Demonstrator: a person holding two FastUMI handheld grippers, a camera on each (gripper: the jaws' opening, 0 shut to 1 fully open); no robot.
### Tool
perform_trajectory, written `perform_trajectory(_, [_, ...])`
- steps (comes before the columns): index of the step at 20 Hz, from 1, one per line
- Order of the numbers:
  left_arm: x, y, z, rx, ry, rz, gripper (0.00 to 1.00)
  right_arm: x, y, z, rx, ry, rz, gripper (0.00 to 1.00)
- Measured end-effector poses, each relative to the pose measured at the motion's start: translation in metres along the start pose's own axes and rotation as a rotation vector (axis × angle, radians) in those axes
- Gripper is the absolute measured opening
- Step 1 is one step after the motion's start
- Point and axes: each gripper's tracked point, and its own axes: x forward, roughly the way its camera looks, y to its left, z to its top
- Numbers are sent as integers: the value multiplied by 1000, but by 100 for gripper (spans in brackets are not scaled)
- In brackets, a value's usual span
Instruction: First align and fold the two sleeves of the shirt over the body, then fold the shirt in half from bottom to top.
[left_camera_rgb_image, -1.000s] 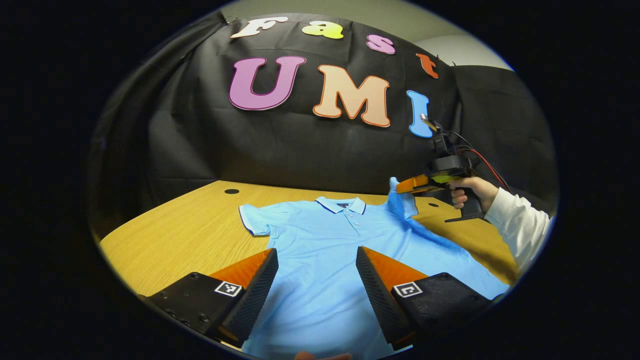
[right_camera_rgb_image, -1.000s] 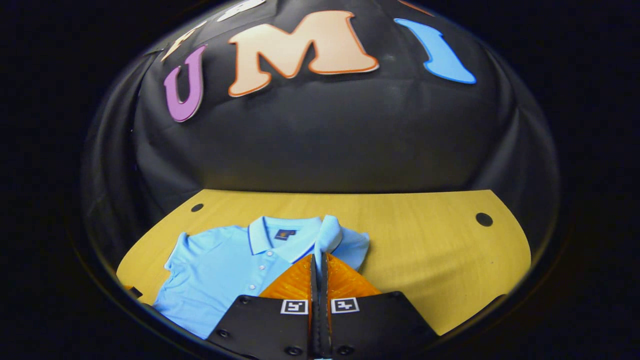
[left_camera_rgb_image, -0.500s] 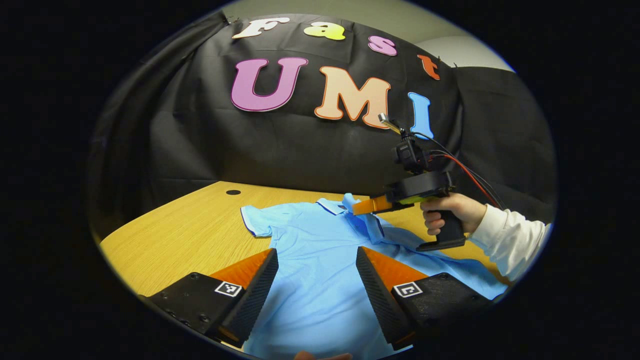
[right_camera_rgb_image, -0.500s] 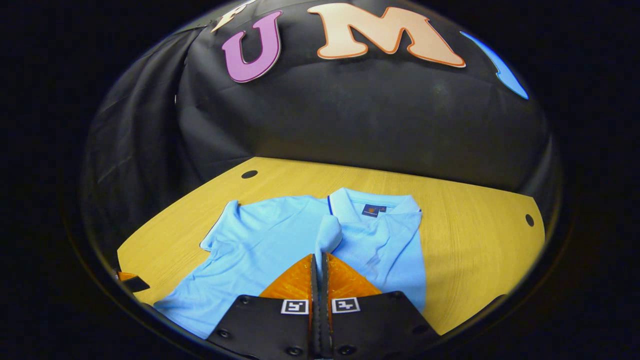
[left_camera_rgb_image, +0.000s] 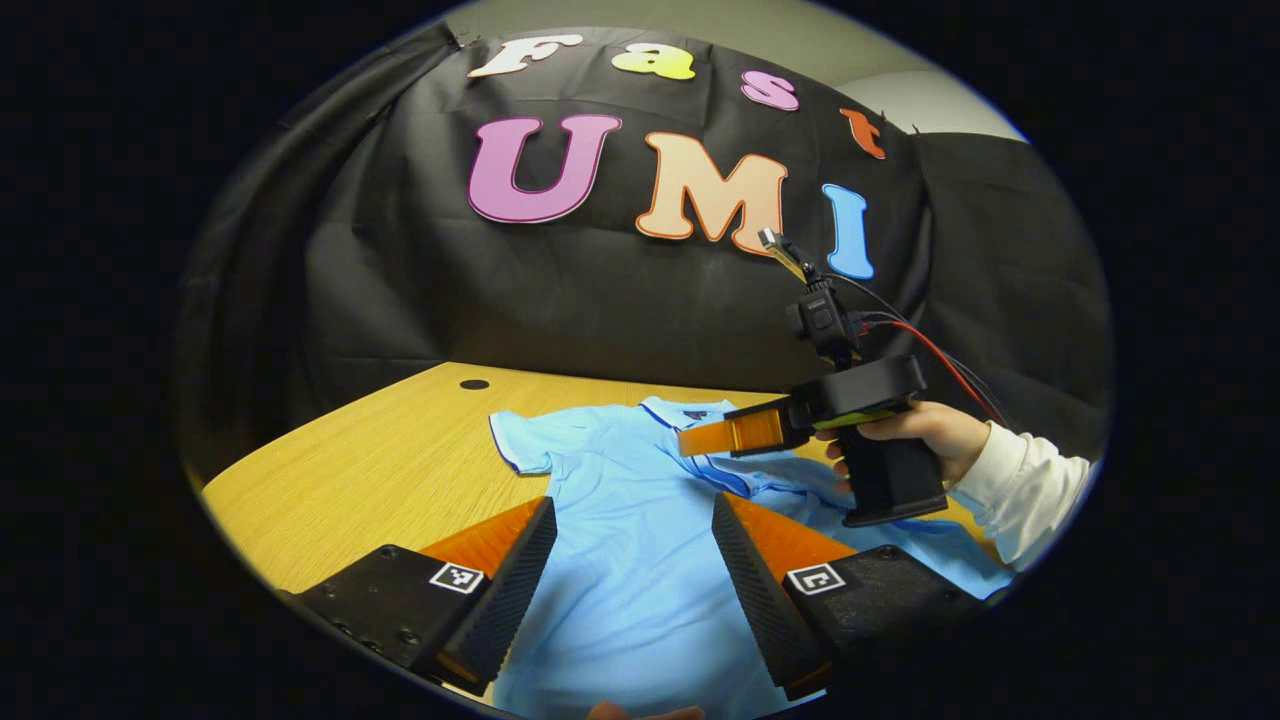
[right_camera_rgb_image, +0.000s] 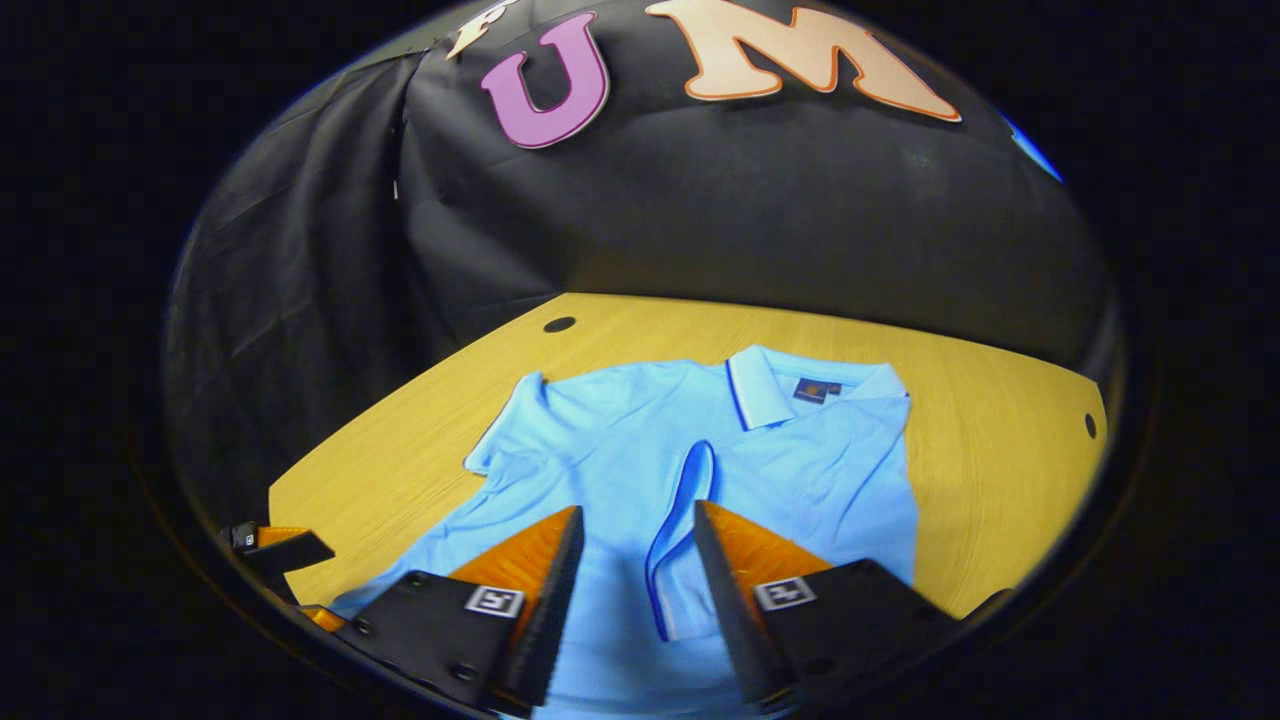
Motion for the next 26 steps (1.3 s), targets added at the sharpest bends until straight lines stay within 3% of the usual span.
perform_trajectory(1, [0,1,1,6,-1,6,94,-5,3,-1,-20,-7,6,97])
perform_trajectory(2, [0,2,1,12,-4,18,94,-10,5,0,-36,-19,6,99])
perform_trajectory(8, [17,37,9,47,47,74,94,-69,-1,4,-143,-122,-50,98])
perform_trajectory(12, [37,38,11,22,119,22,94,-117,-17,-8,-203,-165,-77,99])
perform_trajectory(15, [59,48,11,-15,178,23,93,-152,-31,-19,-184,-196,-93,100])
perform_trajectory(20, [105,85,16,14,218,75,93,-197,-69,-41,-135,-213,-167,100])
perform_trajectory(26, [160,100,-2,-16,321,90,93,-226,-93,-53,-101,-227,-215,100])
